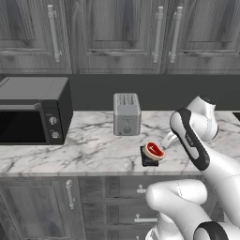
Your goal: Take the steak from the fridge and place it on the digital scale on the counter by the fridge. Wait a few seconds for a reading, then move it to the plate on the dining counter.
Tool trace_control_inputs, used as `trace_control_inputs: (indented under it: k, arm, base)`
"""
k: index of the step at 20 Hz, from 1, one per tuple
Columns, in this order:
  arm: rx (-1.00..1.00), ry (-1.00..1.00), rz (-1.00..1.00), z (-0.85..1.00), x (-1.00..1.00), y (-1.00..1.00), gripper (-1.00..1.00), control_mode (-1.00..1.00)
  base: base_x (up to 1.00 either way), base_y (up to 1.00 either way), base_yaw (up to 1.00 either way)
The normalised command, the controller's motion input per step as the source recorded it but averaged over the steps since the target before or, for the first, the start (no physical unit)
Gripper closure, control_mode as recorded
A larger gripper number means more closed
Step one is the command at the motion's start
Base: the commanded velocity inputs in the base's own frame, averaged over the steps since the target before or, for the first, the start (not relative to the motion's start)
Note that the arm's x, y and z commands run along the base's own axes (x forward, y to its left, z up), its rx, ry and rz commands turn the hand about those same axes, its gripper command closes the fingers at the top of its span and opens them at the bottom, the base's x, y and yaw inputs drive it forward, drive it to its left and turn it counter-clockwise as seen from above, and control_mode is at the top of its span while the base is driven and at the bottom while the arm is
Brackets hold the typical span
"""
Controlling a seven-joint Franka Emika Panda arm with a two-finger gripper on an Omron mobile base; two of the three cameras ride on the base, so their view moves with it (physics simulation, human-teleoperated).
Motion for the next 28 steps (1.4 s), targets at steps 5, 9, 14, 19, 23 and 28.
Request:
trace_control_inputs:
  k: [5,9,14,19,23,28]
  arm:
    - [0.0,0.0,0.0,0.0,0.0,0.0,-1.0,-1.0]
    - [0.0,0.0,0.0,0.0,0.0,0.0,-1.0,-1.0]
    - [0.0,0.0,0.0,0.0,0.0,0.0,-1.0,-1.0]
    - [0.0,0.0,0.0,0.0,0.0,0.0,-1.0,-1.0]
    - [0.0,0.0,0.0,0.0,0.0,0.0,-1.0,-1.0]
    - [0.0,-0.03,0.01,-0.1,0.18,-0.07,-1.0,-1.0]
  base:
    - [0.0,0.0,0.0]
    - [0.0,0.0,0.0]
    - [0.0,0.0,0.0]
    - [0.0,0.0,0.0]
    - [0.0,0.0,0.0]
    - [0.0,0.0,0.0]
